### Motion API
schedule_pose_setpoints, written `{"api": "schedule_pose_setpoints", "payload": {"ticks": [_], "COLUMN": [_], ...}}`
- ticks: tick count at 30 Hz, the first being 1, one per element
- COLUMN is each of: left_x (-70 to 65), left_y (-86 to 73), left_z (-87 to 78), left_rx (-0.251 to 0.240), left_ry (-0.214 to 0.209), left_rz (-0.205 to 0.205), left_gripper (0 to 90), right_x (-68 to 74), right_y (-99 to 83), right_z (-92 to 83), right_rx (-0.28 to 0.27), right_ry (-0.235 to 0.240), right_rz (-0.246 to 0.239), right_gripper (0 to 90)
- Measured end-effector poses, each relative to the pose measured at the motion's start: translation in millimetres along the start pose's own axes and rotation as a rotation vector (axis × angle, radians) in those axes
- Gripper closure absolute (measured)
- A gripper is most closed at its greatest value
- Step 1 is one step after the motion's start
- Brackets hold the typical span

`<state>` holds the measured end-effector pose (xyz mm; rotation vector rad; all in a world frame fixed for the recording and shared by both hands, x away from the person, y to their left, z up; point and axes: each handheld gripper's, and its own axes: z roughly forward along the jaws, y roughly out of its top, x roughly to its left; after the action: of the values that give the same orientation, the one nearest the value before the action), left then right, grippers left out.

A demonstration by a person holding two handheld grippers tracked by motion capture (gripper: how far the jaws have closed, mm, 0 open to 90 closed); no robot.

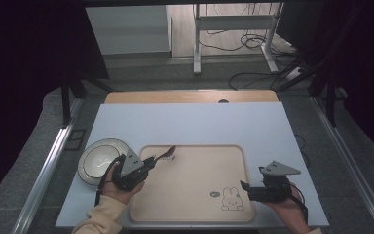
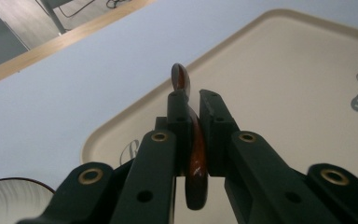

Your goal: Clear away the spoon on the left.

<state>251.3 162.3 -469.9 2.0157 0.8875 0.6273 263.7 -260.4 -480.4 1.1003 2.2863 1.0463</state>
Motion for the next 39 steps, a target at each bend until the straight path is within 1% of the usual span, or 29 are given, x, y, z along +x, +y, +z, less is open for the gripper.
{"api": "schedule_pose_setpoints", "payload": {"ticks": [3,7,9,16,21,26,30,34,35,37,39], "left_x": [0.0,-0.3,-0.6,-6.6,-13.4,-15.4,-17.3,-22.1,-23.1,-25.7,-29.0], "left_y": [-2.1,-5.5,-6.7,-11.0,-14.1,-15.2,-18.2,-21.2,-21.9,-24.8,-28.0], "left_z": [2.2,4.1,4.3,7.4,11.0,12.6,15.0,18.9,20.1,22.8,26.1], "left_rx": [0.018,0.03,0.039,0.065,0.082,0.092,0.109,0.137,0.146,0.17,0.198], "left_ry": [0.004,0.014,0.017,0.022,0.023,0.015,0.002,-0.018,-0.025,-0.038,-0.049], "left_rz": [0.013,0.022,0.033,0.077,0.104,0.103,0.106,0.131,0.13,0.128,0.145], "left_gripper": [84.1,84.0,84.0,83.8,82.8,82.8,82.4,82.4,82.4,82.4,82.2], "right_x": [0.4,0.6,0.4,0.0,0.3,-0.2,0.1,0.2,0.3,0.4,0.3], "right_y": [0.0,0.0,0.0,-0.1,-0.1,-0.2,-0.3,-0.3,-0.3,-0.4,-0.4], "right_z": [0.2,0.5,0.3,0.1,0.3,0.4,0.5,0.6,0.6,0.7,0.7], "right_rx": [0.003,0.003,0.004,0.003,0.0,0.002,0.001,0.001,0.001,0.001,0.0], "right_ry": [0.002,0.0,0.0,-0.002,-0.005,-0.006,-0.006,-0.005,-0.005,-0.005,-0.005], "right_rz": [-0.001,-0.005,-0.005,-0.006,-0.007,-0.007,-0.008,-0.008,-0.009,-0.009,-0.011], "right_gripper": [15.1,14.9,14.9,14.9,14.9,14.8,14.9,14.8,14.8,14.8,14.9]}}
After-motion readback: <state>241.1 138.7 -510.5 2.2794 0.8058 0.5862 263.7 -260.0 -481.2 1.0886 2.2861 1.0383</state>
